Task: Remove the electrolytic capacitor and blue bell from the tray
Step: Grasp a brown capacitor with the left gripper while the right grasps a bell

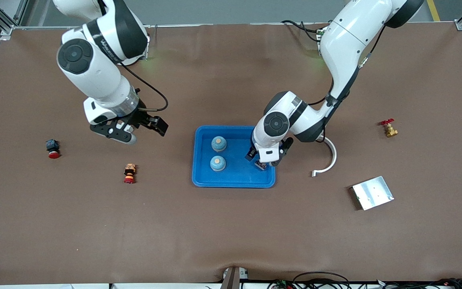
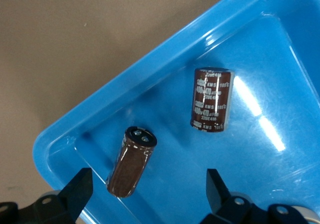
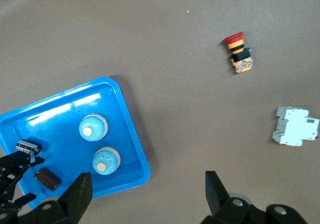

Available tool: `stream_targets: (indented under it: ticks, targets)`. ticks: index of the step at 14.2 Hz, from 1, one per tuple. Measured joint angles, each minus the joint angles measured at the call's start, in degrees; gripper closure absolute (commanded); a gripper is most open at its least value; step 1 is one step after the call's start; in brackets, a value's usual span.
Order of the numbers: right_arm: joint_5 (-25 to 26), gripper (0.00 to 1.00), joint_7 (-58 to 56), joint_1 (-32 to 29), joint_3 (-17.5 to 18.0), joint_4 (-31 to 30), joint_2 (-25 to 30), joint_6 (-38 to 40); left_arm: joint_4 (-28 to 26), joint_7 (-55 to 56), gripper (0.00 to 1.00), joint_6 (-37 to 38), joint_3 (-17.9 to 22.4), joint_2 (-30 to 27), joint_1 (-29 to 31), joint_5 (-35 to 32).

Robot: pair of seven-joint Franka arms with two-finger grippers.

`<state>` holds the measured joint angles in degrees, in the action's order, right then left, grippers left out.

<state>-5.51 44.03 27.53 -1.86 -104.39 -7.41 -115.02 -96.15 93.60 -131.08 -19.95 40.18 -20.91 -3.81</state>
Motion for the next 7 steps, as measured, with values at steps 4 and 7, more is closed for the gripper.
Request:
stream_targets:
  ticks: [4,7]
  targets:
    - [0.0,0.0,2.23,1.47,-0.02,0.0,-1.77,-1.89,-1.09,0.0,0.0,-2.21,0.02,-0.04,-0.03,0.0]
    - [0.0,0.0,3.94,2.54,-0.02,0.0,-3.24,-3.63,-1.86,0.0,0.0,-2.81,0.14,0.15,-0.01,-1.07]
